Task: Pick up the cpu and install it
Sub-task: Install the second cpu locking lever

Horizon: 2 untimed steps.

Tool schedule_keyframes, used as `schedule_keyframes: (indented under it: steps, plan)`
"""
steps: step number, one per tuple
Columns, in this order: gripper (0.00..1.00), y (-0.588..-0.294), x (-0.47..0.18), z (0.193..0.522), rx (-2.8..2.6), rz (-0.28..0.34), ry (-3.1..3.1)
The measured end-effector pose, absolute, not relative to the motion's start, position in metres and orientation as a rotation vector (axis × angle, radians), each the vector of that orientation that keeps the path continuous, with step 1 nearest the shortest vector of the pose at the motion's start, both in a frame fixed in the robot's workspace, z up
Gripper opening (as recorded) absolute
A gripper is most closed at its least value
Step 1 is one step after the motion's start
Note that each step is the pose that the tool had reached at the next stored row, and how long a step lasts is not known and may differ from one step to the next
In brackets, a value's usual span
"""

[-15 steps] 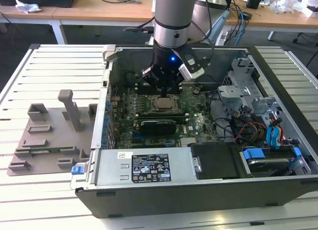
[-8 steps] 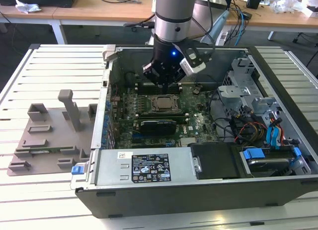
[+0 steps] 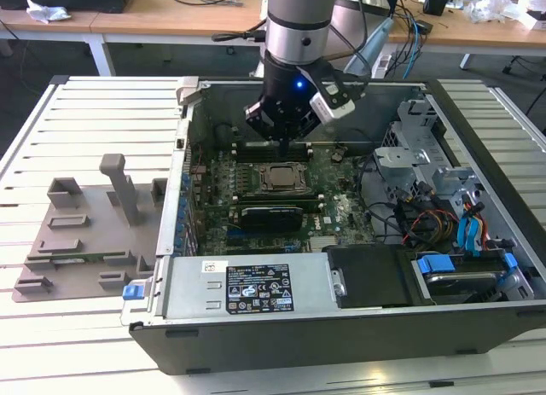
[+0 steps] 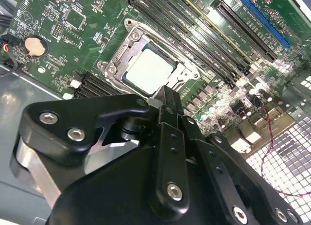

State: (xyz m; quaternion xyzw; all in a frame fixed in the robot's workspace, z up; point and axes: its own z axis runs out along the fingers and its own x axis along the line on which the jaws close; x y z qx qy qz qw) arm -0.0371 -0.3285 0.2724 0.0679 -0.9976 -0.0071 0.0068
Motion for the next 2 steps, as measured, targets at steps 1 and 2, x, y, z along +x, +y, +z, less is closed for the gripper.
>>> schedule_keyframes:
  steps: [1, 2]
  plan:
    - [0.11, -0.3285, -0.0371, 0.2725, 0.213, -0.022, -3.121]
    - [0.11, -0.3285, -0.0371, 0.2725, 0.212, -0.022, -3.121]
